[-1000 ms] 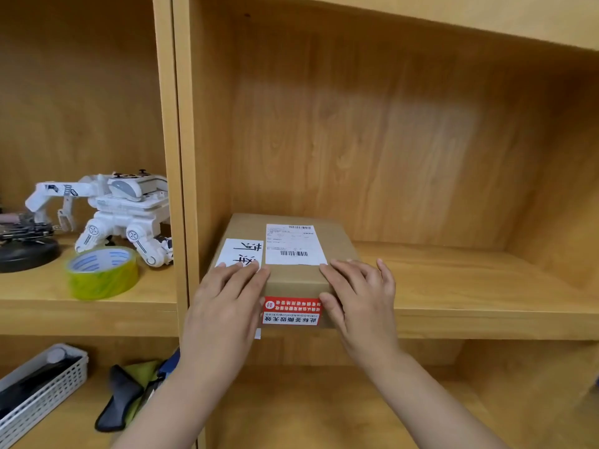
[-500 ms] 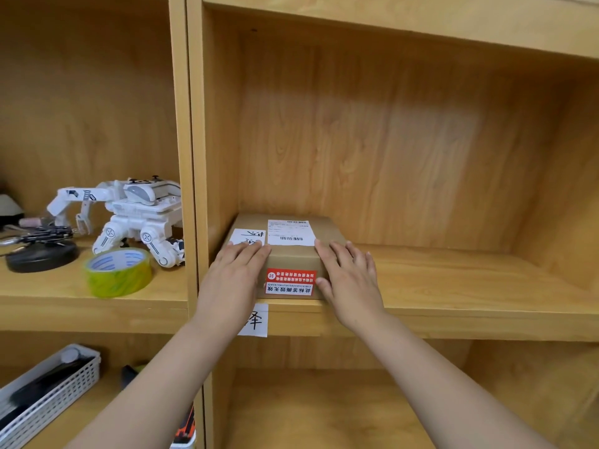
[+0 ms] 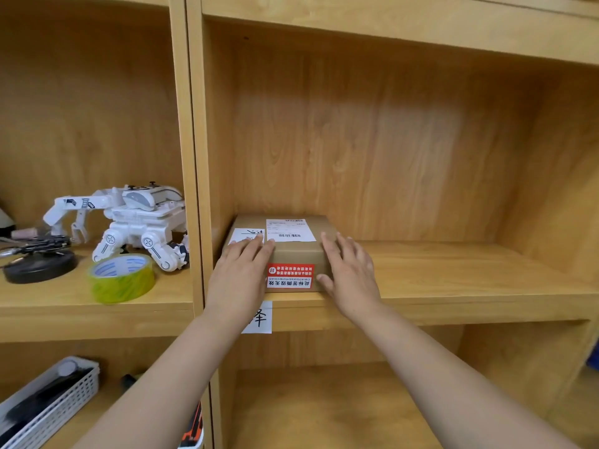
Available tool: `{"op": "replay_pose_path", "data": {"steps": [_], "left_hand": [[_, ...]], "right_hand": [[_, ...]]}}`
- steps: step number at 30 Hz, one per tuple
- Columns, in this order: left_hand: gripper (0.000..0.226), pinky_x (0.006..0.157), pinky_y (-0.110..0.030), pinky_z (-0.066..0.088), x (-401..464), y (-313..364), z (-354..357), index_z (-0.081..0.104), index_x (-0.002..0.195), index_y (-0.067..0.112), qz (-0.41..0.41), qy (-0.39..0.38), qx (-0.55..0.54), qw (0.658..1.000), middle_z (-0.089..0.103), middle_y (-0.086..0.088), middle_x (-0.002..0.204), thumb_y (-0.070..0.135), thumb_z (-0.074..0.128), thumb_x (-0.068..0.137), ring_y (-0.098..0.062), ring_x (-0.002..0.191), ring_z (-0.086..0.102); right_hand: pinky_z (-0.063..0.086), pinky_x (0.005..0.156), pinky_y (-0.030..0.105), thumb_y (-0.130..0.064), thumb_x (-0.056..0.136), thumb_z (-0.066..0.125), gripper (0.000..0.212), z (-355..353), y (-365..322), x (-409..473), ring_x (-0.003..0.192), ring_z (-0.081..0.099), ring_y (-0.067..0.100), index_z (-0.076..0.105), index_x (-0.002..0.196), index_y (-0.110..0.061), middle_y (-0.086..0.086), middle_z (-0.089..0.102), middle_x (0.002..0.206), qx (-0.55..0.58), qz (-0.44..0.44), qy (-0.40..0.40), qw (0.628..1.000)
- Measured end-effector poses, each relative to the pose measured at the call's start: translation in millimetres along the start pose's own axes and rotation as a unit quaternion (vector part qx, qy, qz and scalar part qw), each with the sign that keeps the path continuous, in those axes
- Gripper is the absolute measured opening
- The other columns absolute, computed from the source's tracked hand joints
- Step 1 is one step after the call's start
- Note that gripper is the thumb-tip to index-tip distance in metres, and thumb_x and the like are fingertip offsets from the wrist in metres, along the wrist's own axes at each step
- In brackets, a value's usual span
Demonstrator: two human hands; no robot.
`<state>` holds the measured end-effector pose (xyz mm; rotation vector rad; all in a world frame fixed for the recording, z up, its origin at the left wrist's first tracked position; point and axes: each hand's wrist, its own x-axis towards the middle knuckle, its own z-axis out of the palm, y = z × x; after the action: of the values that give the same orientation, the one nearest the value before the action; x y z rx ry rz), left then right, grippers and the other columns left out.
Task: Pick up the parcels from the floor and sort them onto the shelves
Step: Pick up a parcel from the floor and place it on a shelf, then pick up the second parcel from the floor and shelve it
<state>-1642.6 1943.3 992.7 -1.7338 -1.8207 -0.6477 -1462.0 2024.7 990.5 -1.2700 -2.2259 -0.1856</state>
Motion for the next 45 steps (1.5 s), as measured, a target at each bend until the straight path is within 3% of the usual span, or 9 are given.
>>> {"op": "replay_pose_path", "data": {"steps": [4, 11, 18, 26, 32, 38, 45], "left_hand": [[0.048, 0.085, -0.041, 0.049, 0.8, 10.7, -0.7, 0.059, 0.117, 0.016, 0.053, 0.03, -0.035, 0.998, 0.063, -0.008, 0.121, 0.008, 0.067, 0.071, -0.031, 0.106, 0.059], [0.045, 0.081, -0.04, 0.047, 7.9, 72.9, 15.3, 0.062, 0.113, 0.017, 0.143, 0.046, -0.14, 0.979, 0.065, -0.006, 0.115, 0.012, 0.066, 0.069, -0.031, 0.102, 0.057], [0.045, 0.089, -0.043, 0.046, -14.9, 168.5, 39.9, 0.057, 0.123, 0.018, 0.234, -0.058, -0.279, 0.93, 0.063, -0.005, 0.12, 0.015, 0.062, 0.078, -0.029, 0.11, 0.056], [0.037, 0.067, -0.035, 0.053, -79.5, 286.6, 17.3, 0.061, 0.119, 0.021, 0.356, -0.142, -0.356, 0.852, 0.07, -0.002, 0.103, 0.02, 0.059, 0.083, -0.027, 0.094, 0.066], [0.036, 0.079, -0.032, 0.047, -141.6, 389.5, -19.0, 0.055, 0.124, 0.029, 0.395, -0.184, -0.402, 0.805, 0.064, 0.007, 0.118, 0.025, 0.049, 0.089, -0.018, 0.111, 0.057], [0.032, 0.078, -0.028, 0.043, -203.0, 479.6, -57.0, 0.059, 0.12, 0.026, 0.453, -0.233, -0.384, 0.77, 0.065, 0.005, 0.115, 0.026, 0.045, 0.092, -0.016, 0.108, 0.055], [0.033, 0.085, -0.031, 0.049, -275.0, 580.6, -103.0, 0.057, 0.122, 0.029, 0.509, -0.273, -0.385, 0.719, 0.062, 0.009, 0.122, 0.032, 0.047, 0.091, -0.013, 0.113, 0.054]], "right_hand": [[0.01, 0.115, 0.041, -0.035, 0.089, 0.056, 0.074, -3.9, 3.4, -17.8, 0.142, 0.013, 0.03, 0.013, 0.149, -0.025, 0.008, 0.014, 0.158, -0.003, 0.027, -0.002, 1.0], [0.012, 0.116, 0.043, -0.036, 0.089, 0.055, 0.072, -26.7, 28.8, -66.1, 0.142, 0.014, 0.03, 0.015, 0.148, -0.024, 0.01, 0.013, 0.157, -0.063, 0.103, 0.011, 0.993], [0.029, 0.105, 0.039, -0.032, 0.087, 0.055, 0.061, -64.3, 76.2, -162.7, 0.131, 0.035, 0.026, 0.031, 0.143, -0.023, 0.004, 0.039, 0.145, -0.135, 0.225, -0.037, 0.964], [0.037, 0.1, 0.04, -0.027, 0.084, 0.053, 0.051, -124.3, 121.1, -308.4, 0.121, 0.047, 0.025, 0.044, 0.135, -0.023, 0.004, 0.049, 0.135, -0.161, 0.368, -0.057, 0.914], [0.033, 0.102, 0.038, -0.025, 0.088, 0.049, 0.046, -178.6, 152.3, -417.3, 0.122, 0.046, 0.022, 0.046, 0.134, -0.025, -0.001, 0.051, 0.133, -0.159, 0.433, -0.037, 0.887], [0.038, 0.101, 0.039, -0.028, 0.089, 0.05, 0.041, -226.8, 181.7, -519.0, 0.119, 0.047, 0.022, 0.051, 0.13, -0.026, -0.001, 0.055, 0.13, -0.142, 0.485, -0.047, 0.861], [0.035, 0.101, 0.039, -0.028, 0.09, 0.049, 0.04, -282.8, 180.1, -641.9, 0.121, 0.047, 0.024, 0.052, 0.129, -0.025, 0.002, 0.055, 0.13, -0.157, 0.552, -0.053, 0.817]]}}
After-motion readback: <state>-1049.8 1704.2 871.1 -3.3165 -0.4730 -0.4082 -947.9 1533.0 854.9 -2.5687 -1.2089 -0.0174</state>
